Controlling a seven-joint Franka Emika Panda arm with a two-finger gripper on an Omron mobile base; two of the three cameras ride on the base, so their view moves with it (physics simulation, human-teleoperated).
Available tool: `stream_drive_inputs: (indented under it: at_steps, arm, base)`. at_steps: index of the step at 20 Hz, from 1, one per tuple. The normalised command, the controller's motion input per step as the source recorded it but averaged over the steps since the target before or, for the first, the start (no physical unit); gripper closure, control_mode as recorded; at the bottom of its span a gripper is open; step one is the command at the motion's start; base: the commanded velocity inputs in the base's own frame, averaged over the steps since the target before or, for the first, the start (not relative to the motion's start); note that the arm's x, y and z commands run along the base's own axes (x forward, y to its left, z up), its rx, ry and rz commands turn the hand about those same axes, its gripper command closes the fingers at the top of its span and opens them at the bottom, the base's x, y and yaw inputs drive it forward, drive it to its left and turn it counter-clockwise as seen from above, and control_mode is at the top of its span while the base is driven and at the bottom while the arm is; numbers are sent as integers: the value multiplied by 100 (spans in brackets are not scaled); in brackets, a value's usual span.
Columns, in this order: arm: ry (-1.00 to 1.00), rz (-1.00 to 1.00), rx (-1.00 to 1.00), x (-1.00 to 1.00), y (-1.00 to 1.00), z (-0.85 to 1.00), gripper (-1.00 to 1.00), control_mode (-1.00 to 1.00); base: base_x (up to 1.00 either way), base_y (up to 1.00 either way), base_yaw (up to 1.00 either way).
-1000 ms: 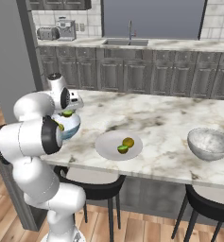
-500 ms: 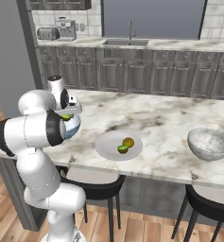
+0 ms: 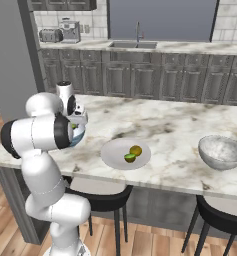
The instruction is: Take the fruits from the plate on the dining counter and place two fruits in each bowl.
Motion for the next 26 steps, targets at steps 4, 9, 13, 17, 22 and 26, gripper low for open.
stream_drive_inputs:
  at_steps: [4,9,13,17,22,26]
  arm:
    - [0,-13,0,3,21,-9,100,-100]
    - [0,-13,0,4,16,-12,100,-100]
    - [0,-11,0,5,6,-7,100,-100]
    - [0,-9,0,2,0,-4,100,-100]
    - [0,-10,0,2,0,-2,100,-100]
    - [0,-10,0,4,0,-3,100,-100]
  base:
    - [0,0,0]
    - [0,0,0]
    - [0,0,0]
    - [0,0,0]
    - [0,0,0]
    - [0,0,0]
